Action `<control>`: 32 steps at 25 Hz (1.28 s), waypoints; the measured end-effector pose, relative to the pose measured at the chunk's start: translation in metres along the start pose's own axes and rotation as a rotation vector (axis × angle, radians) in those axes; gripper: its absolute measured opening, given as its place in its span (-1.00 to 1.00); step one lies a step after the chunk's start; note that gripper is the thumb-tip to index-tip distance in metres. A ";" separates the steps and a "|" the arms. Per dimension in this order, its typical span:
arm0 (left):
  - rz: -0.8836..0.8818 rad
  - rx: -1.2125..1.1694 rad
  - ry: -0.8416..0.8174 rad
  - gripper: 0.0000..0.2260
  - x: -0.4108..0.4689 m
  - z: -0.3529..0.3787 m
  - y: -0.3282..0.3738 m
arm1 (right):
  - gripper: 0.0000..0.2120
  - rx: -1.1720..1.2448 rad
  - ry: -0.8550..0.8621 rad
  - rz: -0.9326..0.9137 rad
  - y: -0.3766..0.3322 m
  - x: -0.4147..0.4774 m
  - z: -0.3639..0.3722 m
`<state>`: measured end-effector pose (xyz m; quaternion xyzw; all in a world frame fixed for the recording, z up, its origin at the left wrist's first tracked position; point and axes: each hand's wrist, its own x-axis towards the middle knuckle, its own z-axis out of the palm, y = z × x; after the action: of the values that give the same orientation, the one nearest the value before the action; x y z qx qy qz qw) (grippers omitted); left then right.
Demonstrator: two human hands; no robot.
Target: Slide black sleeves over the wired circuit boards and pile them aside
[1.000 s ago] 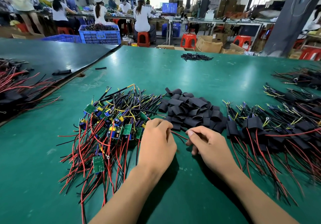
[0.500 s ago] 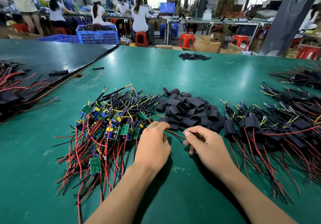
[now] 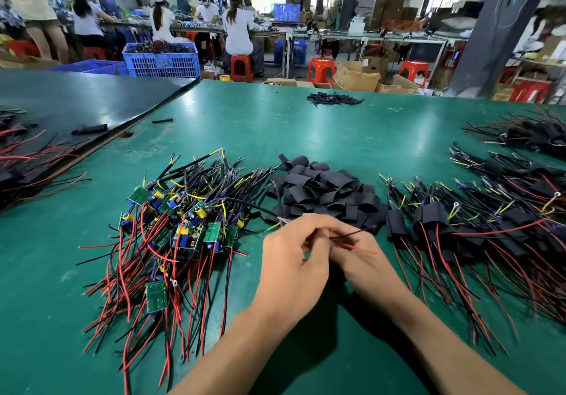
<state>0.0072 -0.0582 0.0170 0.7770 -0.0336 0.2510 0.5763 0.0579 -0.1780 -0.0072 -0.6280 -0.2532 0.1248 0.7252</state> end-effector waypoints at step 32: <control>-0.145 -0.153 -0.091 -0.81 0.001 0.003 -0.008 | -0.69 0.220 0.410 0.313 -0.019 0.010 -0.020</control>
<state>0.0115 -0.0586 0.0099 0.7418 -0.0226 0.1700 0.6483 0.0746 -0.1935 0.0122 -0.5893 0.0139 0.1324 0.7968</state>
